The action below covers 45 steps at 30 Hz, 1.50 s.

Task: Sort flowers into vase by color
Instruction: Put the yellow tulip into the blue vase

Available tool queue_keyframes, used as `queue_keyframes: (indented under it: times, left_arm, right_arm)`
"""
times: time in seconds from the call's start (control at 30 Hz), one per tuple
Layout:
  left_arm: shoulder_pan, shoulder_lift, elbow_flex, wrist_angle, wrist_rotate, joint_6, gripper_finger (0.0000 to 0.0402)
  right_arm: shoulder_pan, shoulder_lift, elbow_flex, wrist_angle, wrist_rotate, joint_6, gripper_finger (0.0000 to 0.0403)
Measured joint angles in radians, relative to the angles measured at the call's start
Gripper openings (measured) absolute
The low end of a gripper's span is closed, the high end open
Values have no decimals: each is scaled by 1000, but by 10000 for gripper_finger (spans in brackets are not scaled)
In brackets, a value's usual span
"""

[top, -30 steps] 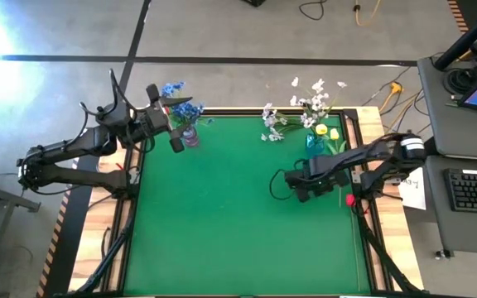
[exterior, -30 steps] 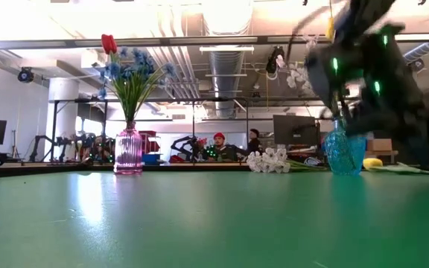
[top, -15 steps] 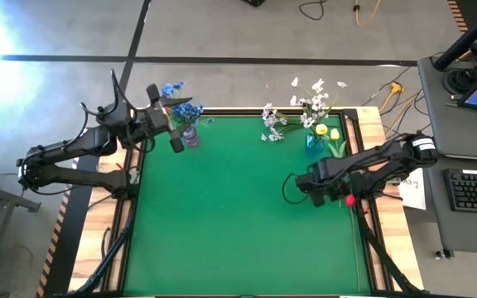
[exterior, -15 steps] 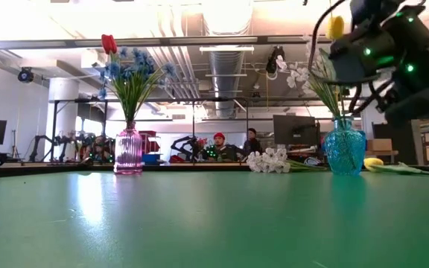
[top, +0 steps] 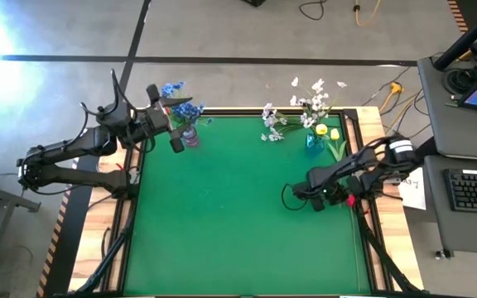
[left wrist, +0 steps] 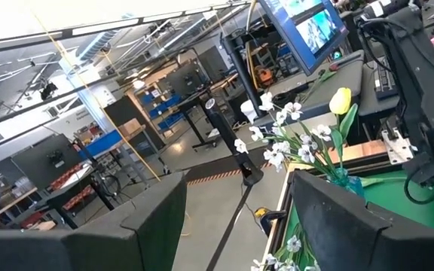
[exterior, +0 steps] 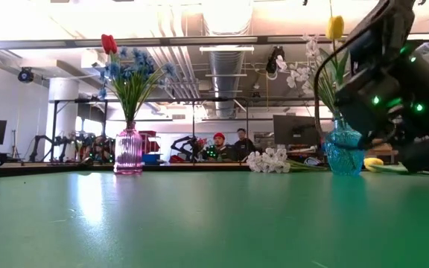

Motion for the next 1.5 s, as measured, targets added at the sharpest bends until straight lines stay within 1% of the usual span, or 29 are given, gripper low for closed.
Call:
queue_keyframes:
  times: [0.13,0.3,0.37,0.5,0.57,0.67,0.8,0.9,1.07,1.17,1.27,1.37,1.5]
  left_arm:
    - [0,0,0,0,0,0,229]
    - [0,0,0,1,0,1,229]
    - [0,0,0,2,0,1,229]
    - [0,0,0,4,0,1,229]
    - [0,0,0,4,0,1,229]
    - [0,0,0,3,0,1,229]
    - [0,0,0,3,0,1,229]
    - [0,0,0,3,0,1,229]
    - [0,0,0,4,0,7,229]
    - [0,0,0,3,0,8,229]
    - [0,0,0,3,0,8,229]
    - [0,0,0,2,0,8,229]
    - [0,0,0,2,0,7,229]
  right_arm:
    - [5,64,-1,22,-13,-33,9]
    - [7,66,28,55,-15,-52,9]
    - [10,48,64,64,5,-55,9]
    - [21,-16,142,93,87,-44,9]
    - [19,-54,162,53,92,-15,9]
    - [18,-96,164,-42,132,51,9]
    - [6,-163,113,-54,195,139,9]
    - [-40,-206,67,-46,246,173,9]
    - [-147,-254,23,-41,374,188,9]
    - [-193,-263,17,23,449,145,9]
    - [-226,-254,17,68,488,105,12]
    - [-258,-232,14,80,531,102,24]
    - [-293,-212,0,90,543,105,60]
